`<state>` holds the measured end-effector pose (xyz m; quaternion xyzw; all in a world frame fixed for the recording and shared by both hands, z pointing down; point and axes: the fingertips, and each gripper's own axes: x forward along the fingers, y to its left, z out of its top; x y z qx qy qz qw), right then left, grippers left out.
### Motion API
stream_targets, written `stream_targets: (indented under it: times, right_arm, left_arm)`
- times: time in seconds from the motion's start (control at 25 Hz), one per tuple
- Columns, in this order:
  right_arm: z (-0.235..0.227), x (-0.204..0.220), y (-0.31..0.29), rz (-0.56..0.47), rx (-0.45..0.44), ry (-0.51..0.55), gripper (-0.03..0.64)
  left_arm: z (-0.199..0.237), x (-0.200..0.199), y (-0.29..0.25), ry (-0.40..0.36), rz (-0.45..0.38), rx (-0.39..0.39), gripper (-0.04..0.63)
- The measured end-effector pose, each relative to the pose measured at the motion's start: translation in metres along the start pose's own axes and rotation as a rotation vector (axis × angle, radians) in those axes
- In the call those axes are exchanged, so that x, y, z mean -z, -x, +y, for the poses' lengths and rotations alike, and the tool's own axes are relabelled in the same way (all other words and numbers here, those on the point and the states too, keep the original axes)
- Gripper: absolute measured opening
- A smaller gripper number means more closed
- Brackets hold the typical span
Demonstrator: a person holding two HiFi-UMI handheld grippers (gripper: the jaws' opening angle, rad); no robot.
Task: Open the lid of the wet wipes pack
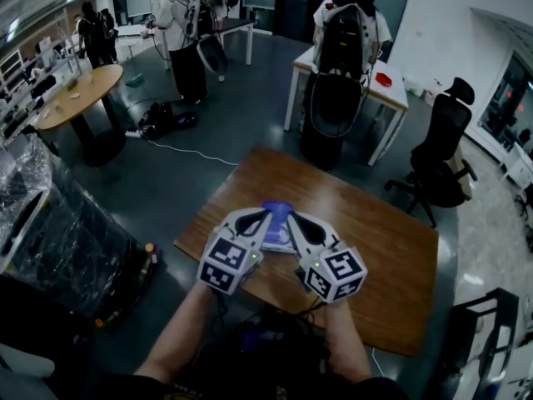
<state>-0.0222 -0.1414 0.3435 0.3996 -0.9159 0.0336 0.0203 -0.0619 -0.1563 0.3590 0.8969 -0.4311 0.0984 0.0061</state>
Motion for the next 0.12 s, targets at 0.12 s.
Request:
stream_targets:
  times: [0.12]
  right_arm:
    - [-0.0019,0.0006,0.0020,0.008,0.012,-0.004,0.009]
  left_arm:
    - [-0.0003,0.0008,-0.0004,0.000,0.002,-0.004,0.006]
